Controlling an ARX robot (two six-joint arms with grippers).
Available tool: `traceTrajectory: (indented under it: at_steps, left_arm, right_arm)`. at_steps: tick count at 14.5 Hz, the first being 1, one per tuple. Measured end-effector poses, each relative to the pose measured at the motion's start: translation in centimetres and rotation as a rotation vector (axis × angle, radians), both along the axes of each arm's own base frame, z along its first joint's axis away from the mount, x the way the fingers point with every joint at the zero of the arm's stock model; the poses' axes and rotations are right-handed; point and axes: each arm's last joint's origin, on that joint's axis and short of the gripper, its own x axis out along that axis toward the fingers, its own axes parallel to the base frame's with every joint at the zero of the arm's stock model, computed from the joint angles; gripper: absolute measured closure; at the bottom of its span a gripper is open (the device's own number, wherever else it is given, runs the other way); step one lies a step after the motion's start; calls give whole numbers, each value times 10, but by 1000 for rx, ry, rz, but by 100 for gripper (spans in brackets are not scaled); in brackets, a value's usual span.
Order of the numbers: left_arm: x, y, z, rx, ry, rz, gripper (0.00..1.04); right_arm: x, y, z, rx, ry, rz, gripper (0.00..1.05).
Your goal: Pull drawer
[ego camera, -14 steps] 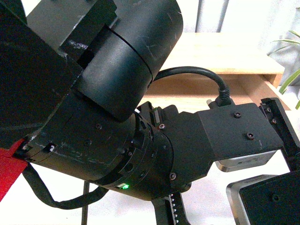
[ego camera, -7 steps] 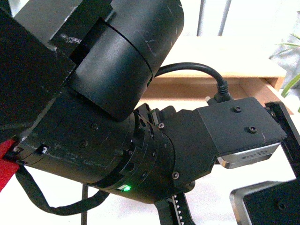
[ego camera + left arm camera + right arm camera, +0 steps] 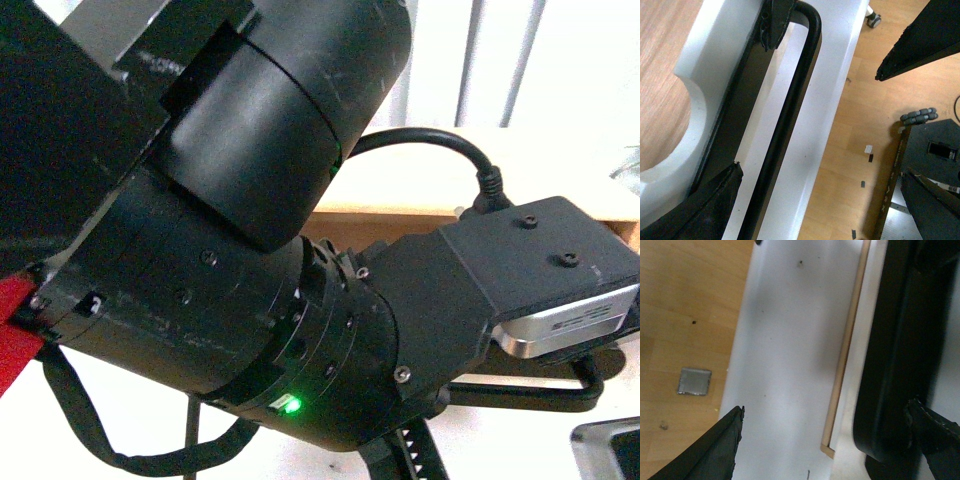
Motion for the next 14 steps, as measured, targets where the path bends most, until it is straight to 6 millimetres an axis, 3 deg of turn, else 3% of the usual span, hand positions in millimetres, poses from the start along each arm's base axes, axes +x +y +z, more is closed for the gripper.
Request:
traceTrajectory:
  at_steps: [5,9,11,14]
  left_arm:
    - [-15,14,49,-184,-10,-7,7]
    - [-18,40,73,-299,-48,81,7]
    - [-14,54,82,-377,-99,167,7]
    - [4,89,82,-522,-128,452,7]
  right_arm:
    - [-1,-7,35,93,-18,-37,6]
    - [-2,-19,58,270,-9,-126,6]
    - [3,-27,66,356,-26,-221,6]
    - [12,-36,81,541,-78,-443,6]
